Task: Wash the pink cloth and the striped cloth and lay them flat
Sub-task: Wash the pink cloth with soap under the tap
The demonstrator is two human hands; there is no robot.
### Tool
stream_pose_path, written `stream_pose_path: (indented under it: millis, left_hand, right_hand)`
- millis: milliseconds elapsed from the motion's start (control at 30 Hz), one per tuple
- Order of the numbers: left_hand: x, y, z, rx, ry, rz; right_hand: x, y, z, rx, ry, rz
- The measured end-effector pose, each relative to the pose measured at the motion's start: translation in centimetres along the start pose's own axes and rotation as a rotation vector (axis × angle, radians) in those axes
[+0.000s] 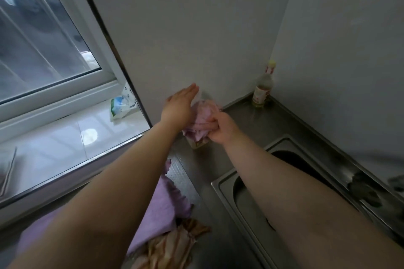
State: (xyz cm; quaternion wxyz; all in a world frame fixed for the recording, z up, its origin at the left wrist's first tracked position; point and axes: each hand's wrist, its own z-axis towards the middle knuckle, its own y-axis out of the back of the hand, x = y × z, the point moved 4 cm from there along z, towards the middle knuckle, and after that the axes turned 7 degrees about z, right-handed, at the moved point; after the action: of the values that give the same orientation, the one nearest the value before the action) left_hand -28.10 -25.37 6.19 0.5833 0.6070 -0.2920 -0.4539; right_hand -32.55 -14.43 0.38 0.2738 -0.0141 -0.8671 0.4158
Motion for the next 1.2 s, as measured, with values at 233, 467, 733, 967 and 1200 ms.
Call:
stream_pose_path:
  millis: [233,467,733,967,1200]
  left_hand:
    - [-0.2,-0.4,-0.8,0.012,0.000,-0.003]
    - [-0.4,-0.4,-0.6,0.093,-0.036,0.131]
    - [-4.5,1.4,-4.5,-0.457,0.098,-0.378]
    - [-15.2,-9.1,-11.9,0.178,0.728,-1.224]
    - [-25.5,-15.4,-16.4,1.159,0.442,-1.827]
  right_hand:
    - [-0.6,0.0,0.9,-0.064,-0.019,0.001]
    - [0.5,-0.4,-1.1,0.088,0.003,0.065]
    - [3.6,5.2,-6.7,0.202,0.096,-0.020]
    - [5.1,16.5,-14.0,0.119,0.161,-0.018]
    - [7.1,26.0,-21.6,-0.167,0.223,-0.216]
